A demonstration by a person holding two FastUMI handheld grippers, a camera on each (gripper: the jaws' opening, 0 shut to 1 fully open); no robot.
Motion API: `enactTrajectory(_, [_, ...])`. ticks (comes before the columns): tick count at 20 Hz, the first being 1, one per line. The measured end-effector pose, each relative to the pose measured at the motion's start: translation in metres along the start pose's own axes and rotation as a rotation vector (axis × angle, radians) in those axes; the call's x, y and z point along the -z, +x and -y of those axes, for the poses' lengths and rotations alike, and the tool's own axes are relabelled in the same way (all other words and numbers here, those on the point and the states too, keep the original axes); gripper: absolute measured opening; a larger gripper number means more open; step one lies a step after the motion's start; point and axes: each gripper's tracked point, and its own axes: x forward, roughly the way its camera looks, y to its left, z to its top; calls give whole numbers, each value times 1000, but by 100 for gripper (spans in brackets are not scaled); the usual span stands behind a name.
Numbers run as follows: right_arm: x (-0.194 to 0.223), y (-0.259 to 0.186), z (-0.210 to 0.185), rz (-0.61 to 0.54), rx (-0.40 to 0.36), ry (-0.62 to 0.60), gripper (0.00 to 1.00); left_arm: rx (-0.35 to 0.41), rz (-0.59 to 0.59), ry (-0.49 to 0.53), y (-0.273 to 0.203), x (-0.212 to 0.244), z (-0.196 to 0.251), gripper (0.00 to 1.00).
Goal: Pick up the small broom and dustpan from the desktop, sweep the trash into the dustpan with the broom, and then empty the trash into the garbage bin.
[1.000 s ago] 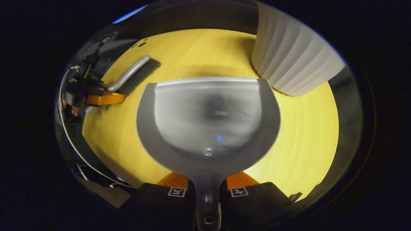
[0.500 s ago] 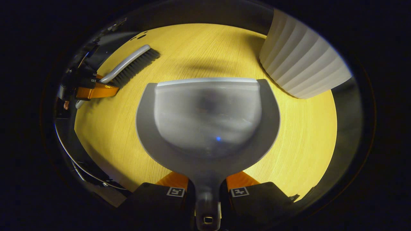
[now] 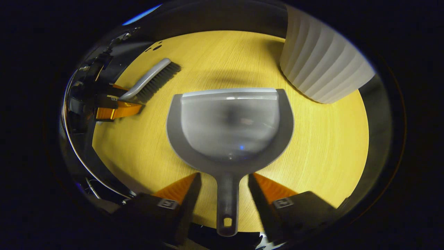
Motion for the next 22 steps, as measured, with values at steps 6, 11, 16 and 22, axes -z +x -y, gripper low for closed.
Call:
enactTrajectory(6, [-18,-42,-9,168,-24,51,100,-81,155,-4,-41,-19,-3,97])
enactTrajectory(11, [-69,-99,1,436,-13,85,100,-102,413,-67,-103,-52,10,96])
enactTrajectory(16, [-116,-165,20,679,96,32,100,-134,724,-115,-193,-97,17,96])
enactTrajectory(22, [-159,-261,18,913,193,-12,100,-159,1013,-151,-300,-134,29,96])
